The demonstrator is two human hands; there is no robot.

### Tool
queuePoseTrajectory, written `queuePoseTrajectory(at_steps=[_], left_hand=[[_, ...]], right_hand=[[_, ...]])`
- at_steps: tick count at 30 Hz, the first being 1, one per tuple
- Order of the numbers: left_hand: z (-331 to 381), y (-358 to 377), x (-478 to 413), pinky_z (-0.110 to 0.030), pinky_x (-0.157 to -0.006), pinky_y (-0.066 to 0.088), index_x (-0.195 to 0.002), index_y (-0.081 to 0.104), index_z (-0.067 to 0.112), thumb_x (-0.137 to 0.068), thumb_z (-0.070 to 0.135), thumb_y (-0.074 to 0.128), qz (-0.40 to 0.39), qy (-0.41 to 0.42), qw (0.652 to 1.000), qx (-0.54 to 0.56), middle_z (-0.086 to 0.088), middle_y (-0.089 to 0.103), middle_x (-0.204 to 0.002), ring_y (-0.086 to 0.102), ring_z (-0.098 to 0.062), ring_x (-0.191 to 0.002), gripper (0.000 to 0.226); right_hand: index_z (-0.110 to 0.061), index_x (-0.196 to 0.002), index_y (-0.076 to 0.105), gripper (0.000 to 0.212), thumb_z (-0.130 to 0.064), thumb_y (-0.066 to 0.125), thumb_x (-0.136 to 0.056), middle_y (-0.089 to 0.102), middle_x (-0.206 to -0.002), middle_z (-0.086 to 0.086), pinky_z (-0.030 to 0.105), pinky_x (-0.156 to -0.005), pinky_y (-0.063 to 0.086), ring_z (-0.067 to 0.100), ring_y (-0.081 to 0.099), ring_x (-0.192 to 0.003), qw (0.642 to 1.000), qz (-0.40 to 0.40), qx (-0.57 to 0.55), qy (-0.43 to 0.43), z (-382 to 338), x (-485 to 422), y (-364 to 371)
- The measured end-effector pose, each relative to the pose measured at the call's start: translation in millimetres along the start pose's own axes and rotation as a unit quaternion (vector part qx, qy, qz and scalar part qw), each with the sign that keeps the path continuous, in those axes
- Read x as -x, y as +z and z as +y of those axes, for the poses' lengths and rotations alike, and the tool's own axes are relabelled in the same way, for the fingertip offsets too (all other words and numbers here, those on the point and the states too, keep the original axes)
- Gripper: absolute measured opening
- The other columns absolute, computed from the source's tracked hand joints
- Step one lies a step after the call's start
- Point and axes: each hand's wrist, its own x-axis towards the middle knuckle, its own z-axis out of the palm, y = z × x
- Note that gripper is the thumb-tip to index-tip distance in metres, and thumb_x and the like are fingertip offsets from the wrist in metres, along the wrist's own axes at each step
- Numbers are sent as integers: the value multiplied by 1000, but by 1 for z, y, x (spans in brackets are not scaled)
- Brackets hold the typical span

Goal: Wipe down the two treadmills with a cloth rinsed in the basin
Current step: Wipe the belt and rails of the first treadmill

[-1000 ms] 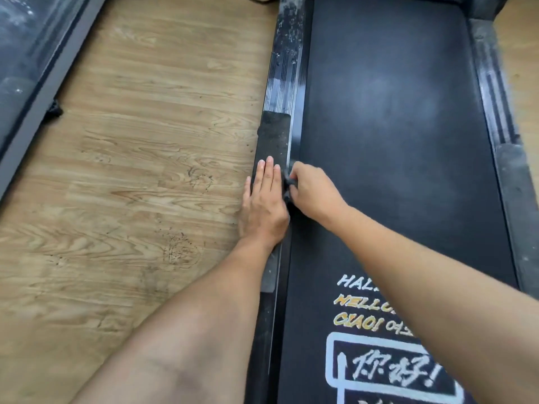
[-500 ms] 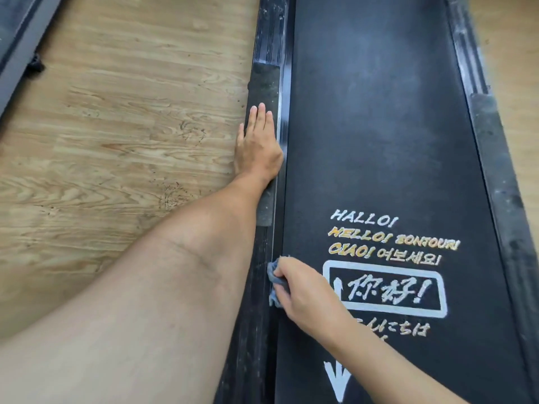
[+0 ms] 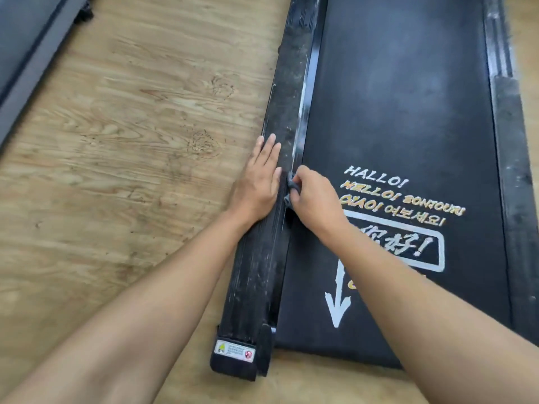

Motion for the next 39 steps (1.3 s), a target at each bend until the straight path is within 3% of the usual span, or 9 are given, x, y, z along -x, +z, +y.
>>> queuePoseTrajectory(at_steps=[6,10,15,18,22,28,32,36,39], left_hand=[[4,-4,3,-26,-130,11,-158,42,2,-109,19,38,5,-20,999,32,-9,31,-171,19,-28,-162,52],[8,-5,2,-32,-131,17,-158,43,3,-109,22,36,12,-26,999,24,-8,30,-172,20,-26,-162,53],[12,-7,10,-32,-129,17,-160,39,3,-108,21,32,-11,-43,999,-1,-9,28,-172,19,-29,-162,55],[16,-9,13,-34,-129,17,-160,37,1,-108,20,32,-20,-50,998,-10,-13,27,-172,19,-33,-161,55],[19,-10,15,-40,-132,14,-164,30,5,-109,15,33,-24,-67,996,-51,-8,20,-175,13,-28,-163,55],[37,5,10,-49,-132,0,-165,26,5,-100,17,42,-48,-108,983,-140,-10,15,-176,10,-25,-163,67],[62,21,32,-57,-129,17,-155,43,-3,-89,11,41,-53,29,985,-162,-20,34,-168,30,-36,-157,68],[97,31,63,-55,-126,29,-148,53,-1,-87,16,30,-127,151,970,-142,-19,45,-161,41,-38,-150,67],[122,40,89,-50,-125,33,-142,58,-1,-91,17,34,-152,200,959,-127,-19,52,-153,48,-37,-143,59]], right_hand=[[-28,-87,32,27,-14,53,-94,42,-90,-9,48,-73,46,22,43,-85,986,-127,-28,-102,-4,205,31],[-22,-90,42,17,-18,56,-100,54,-95,-1,48,-75,48,28,52,-90,990,-97,1,-102,5,153,23],[-14,-93,50,9,-9,57,-91,61,-98,10,43,-73,41,35,55,-91,1000,-23,1,10,-9,49,11],[-15,-92,50,14,-10,61,-86,57,-93,7,42,-68,36,35,50,-84,997,-69,-10,25,-15,107,20],[-23,-86,34,24,-12,54,-95,54,-94,8,46,-71,45,36,51,-87,986,-157,-49,-29,-21,228,34],[-16,-102,46,5,-19,50,-103,55,-108,8,42,-63,39,36,55,-96,974,-209,28,-82,-9,218,26],[-24,-106,43,19,-14,52,-93,56,-111,2,41,-69,41,33,56,-106,970,-224,83,-50,44,204,-25],[-26,-101,42,17,-29,56,-91,60,-107,-2,40,-73,47,33,62,-103,979,-101,150,97,134,167,-94],[-22,-100,43,18,-25,58,-90,57,-96,2,41,-69,46,37,60,-88,971,-8,133,199,181,140,-118]])
